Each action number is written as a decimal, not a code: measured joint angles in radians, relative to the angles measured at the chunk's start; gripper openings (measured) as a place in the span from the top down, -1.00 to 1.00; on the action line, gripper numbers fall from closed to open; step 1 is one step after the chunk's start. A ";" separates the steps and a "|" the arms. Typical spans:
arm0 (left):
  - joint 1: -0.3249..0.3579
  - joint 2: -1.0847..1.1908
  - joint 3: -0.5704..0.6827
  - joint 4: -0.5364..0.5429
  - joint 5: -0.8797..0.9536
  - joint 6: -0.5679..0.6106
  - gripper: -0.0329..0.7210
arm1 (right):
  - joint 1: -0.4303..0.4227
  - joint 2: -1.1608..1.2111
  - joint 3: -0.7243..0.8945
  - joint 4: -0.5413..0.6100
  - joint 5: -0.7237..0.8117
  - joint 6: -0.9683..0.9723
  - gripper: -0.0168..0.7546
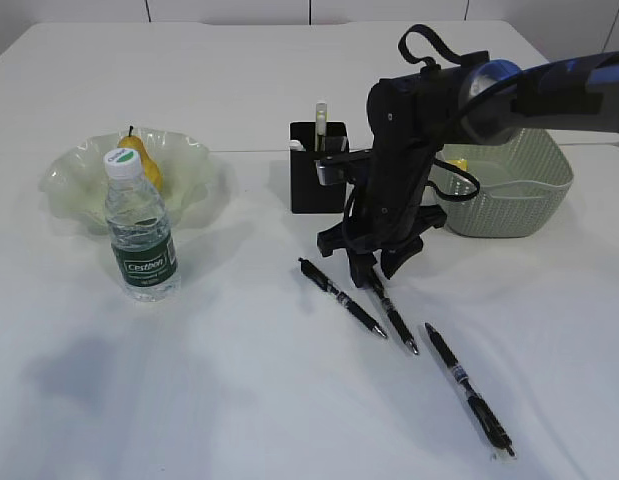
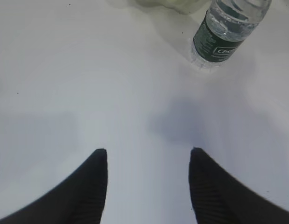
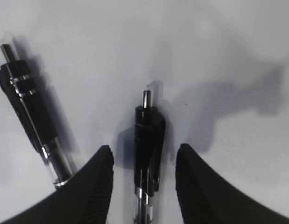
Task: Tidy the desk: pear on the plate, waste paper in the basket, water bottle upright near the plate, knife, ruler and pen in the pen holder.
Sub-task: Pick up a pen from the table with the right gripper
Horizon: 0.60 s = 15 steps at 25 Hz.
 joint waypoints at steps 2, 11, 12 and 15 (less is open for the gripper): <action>0.000 0.000 0.000 0.000 0.000 0.000 -0.13 | 0.000 0.000 0.000 0.000 0.002 0.000 0.08; 0.001 0.000 0.000 0.000 -0.002 0.000 -0.13 | 0.000 0.000 0.000 0.000 0.007 0.000 0.09; 0.001 0.000 0.000 0.000 -0.002 0.000 -0.13 | 0.000 0.000 0.000 0.000 0.005 0.000 0.09; 0.000 0.000 0.000 0.000 -0.002 0.000 -0.13 | 0.000 0.000 0.000 0.000 0.001 0.004 0.09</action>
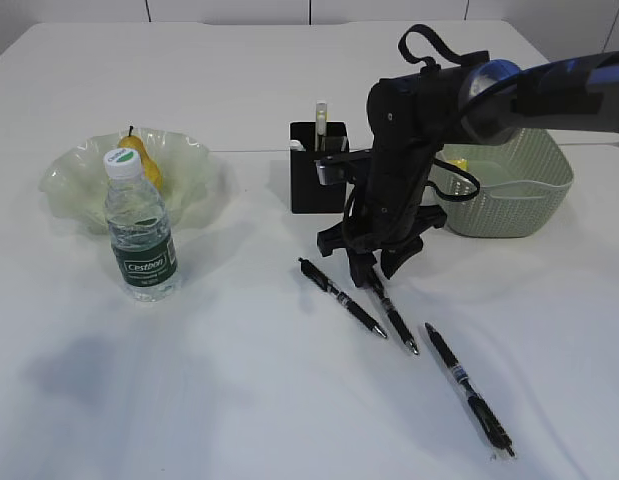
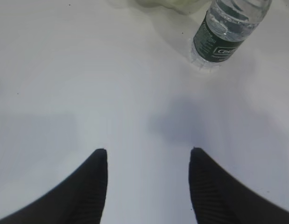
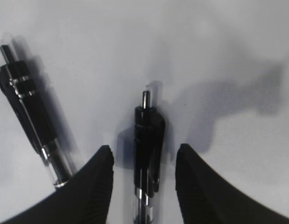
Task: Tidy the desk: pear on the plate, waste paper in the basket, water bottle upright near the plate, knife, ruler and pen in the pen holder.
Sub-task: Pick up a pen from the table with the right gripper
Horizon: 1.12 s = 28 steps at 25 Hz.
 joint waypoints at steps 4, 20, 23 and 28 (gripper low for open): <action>0.001 0.000 0.000 0.000 0.000 0.000 -0.13 | 0.000 0.002 0.000 0.002 -0.002 0.002 0.09; 0.001 0.000 0.000 0.000 0.000 0.000 -0.13 | -0.001 0.015 -0.001 0.004 -0.002 0.004 0.50; 0.000 0.000 0.000 0.000 0.000 0.000 -0.13 | -0.001 0.015 -0.001 0.006 -0.002 0.004 0.60; 0.000 0.000 0.000 0.000 0.000 0.000 -0.13 | -0.001 0.015 -0.001 0.006 0.007 0.001 0.64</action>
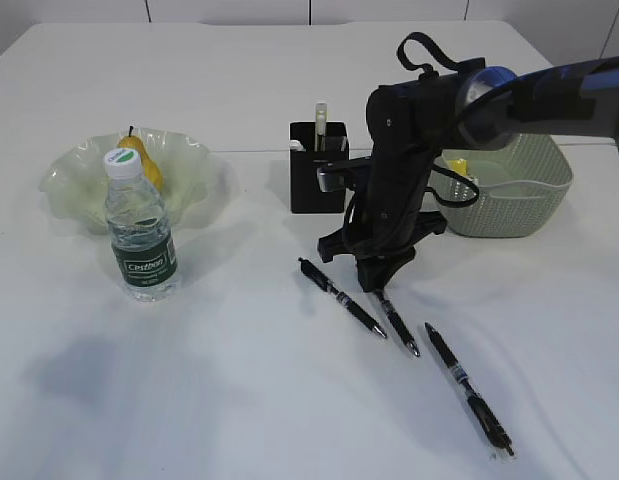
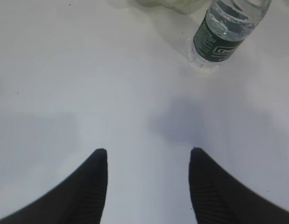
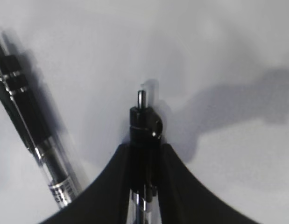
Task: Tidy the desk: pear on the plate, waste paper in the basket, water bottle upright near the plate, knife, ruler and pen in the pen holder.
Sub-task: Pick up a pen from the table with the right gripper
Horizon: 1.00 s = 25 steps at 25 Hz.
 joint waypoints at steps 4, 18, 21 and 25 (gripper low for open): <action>0.000 0.000 0.000 0.000 0.000 0.000 -0.13 | 0.000 -0.004 0.000 0.000 0.008 -0.004 0.64; 0.000 0.000 0.000 0.000 0.000 0.000 -0.13 | -0.006 -0.182 0.000 -0.002 0.016 -0.034 0.64; 0.001 0.000 0.000 0.000 0.000 0.000 -0.13 | -0.006 -0.224 0.000 -0.003 -0.004 -0.039 0.64; 0.001 0.000 0.000 0.000 0.000 0.000 -0.13 | -0.006 -0.244 -0.039 -0.004 -0.032 -0.040 0.64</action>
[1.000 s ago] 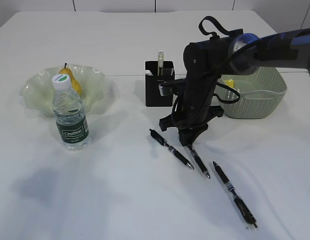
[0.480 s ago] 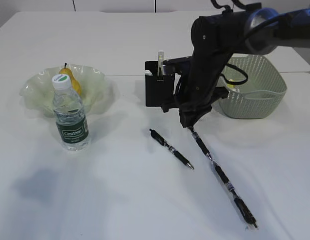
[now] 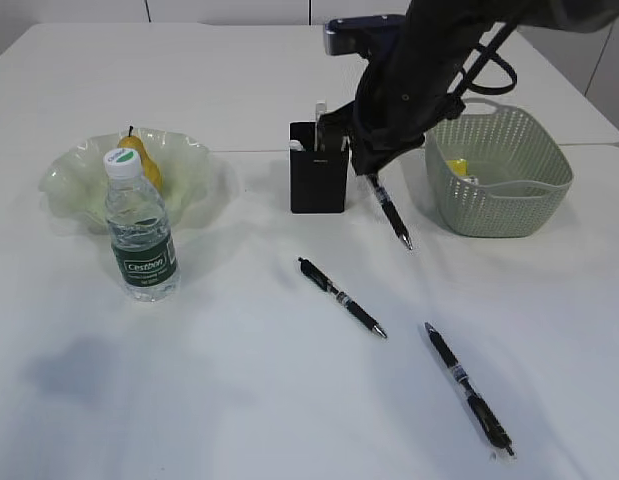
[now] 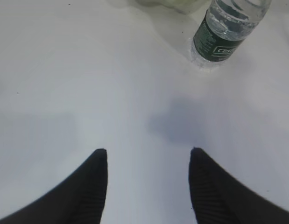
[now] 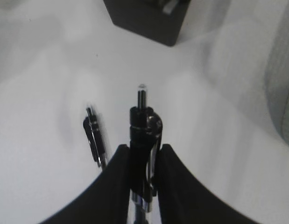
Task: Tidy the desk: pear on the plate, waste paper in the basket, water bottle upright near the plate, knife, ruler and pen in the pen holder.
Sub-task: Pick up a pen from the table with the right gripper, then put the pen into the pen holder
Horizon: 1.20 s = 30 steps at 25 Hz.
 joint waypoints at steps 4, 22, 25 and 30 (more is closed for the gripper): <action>-0.001 0.000 0.000 0.000 0.000 0.000 -0.13 | 0.000 0.000 -0.052 0.000 -0.040 -0.001 0.64; -0.001 0.000 0.000 0.000 0.002 0.000 -0.13 | 0.000 -0.075 -0.147 0.000 -0.016 -0.006 0.64; -0.001 0.000 0.000 0.000 0.002 0.000 -0.13 | 0.000 -0.111 -0.139 0.000 0.010 -0.006 0.64; 0.000 0.000 0.000 0.000 0.002 0.000 -0.13 | 0.000 -0.200 -0.049 -0.002 0.031 -0.010 0.64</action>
